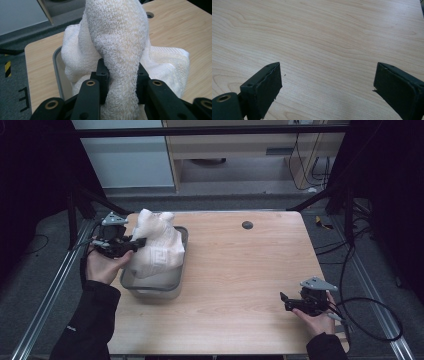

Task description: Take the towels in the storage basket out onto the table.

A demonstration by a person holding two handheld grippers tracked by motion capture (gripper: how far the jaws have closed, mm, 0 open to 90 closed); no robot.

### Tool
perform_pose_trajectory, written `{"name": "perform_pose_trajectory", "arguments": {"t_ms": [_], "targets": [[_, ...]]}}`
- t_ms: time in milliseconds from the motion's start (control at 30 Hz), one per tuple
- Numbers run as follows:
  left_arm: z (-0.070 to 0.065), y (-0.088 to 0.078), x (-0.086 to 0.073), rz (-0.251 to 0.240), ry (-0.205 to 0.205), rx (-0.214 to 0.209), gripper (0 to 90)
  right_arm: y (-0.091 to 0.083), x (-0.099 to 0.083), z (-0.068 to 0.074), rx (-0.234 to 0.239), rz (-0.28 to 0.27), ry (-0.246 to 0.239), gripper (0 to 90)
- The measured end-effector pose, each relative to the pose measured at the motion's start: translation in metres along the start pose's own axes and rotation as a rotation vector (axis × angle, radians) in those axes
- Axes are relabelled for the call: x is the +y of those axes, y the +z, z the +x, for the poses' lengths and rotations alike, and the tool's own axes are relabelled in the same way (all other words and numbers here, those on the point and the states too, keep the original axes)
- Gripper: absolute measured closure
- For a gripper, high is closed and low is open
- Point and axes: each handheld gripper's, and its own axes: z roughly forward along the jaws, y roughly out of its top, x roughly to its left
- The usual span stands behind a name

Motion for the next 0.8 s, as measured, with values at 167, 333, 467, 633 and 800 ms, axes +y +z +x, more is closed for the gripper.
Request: {"name": "perform_pose_trajectory", "arguments": {"t_ms": [167, 333, 467, 633, 800], "targets": [[-0.013, -0.006, 0.008, -0.016, 0.034, -0.028, 72.4, 0.0, 0.0, 0.0, -0.001, -0.003, -0.001, 7.9], [-0.025, -0.006, 0.015, -0.011, 0.064, -0.049, 72.3, -0.001, 0.0, -0.001, -0.007, -0.015, 0.004, 8.1], [-0.034, -0.005, 0.02, -0.004, 0.088, -0.07, 72.3, -0.002, 0.0, -0.001, -0.006, -0.016, 0.01, 8.3], [-0.05, 0.0, 0.028, 0.0, 0.121, -0.098, 72.3, -0.002, 0.001, -0.002, -0.011, -0.018, 0.014, 9.1], [-0.062, 0.006, 0.034, 0.003, 0.148, -0.117, 72.2, -0.003, 0.001, -0.002, -0.012, -0.018, 0.027, 9.2]]}}
